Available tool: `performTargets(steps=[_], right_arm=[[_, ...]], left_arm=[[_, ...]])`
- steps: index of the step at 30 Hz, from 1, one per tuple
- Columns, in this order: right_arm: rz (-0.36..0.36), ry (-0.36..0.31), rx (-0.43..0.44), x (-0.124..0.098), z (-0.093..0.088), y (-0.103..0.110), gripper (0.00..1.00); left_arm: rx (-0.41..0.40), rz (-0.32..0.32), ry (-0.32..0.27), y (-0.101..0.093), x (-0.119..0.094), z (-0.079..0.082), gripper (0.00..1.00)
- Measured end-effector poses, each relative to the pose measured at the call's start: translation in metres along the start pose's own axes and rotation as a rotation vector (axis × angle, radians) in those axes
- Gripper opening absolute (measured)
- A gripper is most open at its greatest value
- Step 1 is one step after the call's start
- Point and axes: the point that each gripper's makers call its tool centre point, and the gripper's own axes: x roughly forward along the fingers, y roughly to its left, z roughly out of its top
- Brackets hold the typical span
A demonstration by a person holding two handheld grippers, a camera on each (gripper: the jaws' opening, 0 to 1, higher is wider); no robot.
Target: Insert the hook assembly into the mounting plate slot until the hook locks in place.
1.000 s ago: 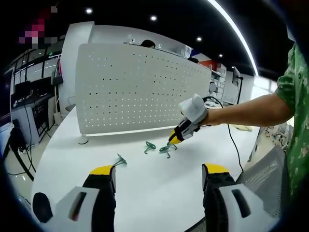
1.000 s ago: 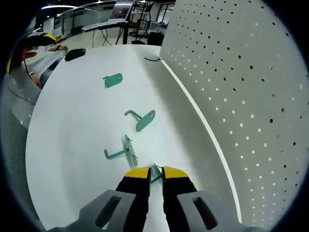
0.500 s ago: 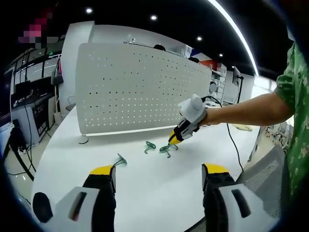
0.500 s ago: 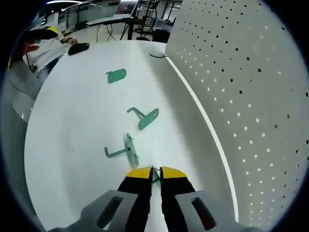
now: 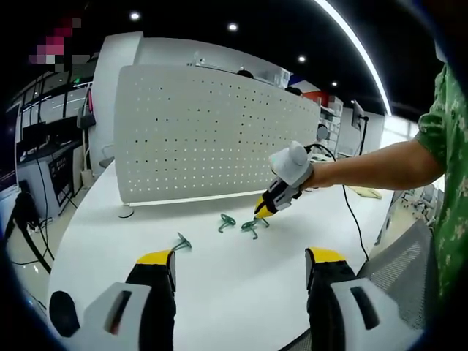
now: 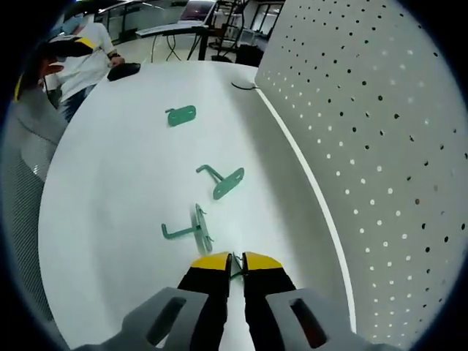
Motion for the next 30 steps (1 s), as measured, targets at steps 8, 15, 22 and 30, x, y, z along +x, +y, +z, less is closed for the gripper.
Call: performTargets(steps=[8,15,22,30], right_arm=[[0.011,0.027,-0.014,0.0018,-0.0042,0.0019,0.03],[0.007,0.033,-0.033,0.0021,-0.0062,0.0004,0.00],[0.011,0.029,-0.010,0.0016,-0.0062,0.0008,0.00],[-0.004,-0.008,0.029,-0.0048,0.0013,-0.0032,0.00]], left_arm=[[-0.002,0.002,-0.003,0.0004,-0.0001,0.0006,0.74],[-0.003,0.002,-0.003,0.0007,0.0000,0.0008,0.73],[-0.002,0.000,-0.002,0.0005,0.0006,0.0008,0.73],[0.000,-0.004,-0.001,-0.0002,0.0006,0.0006,0.73]])
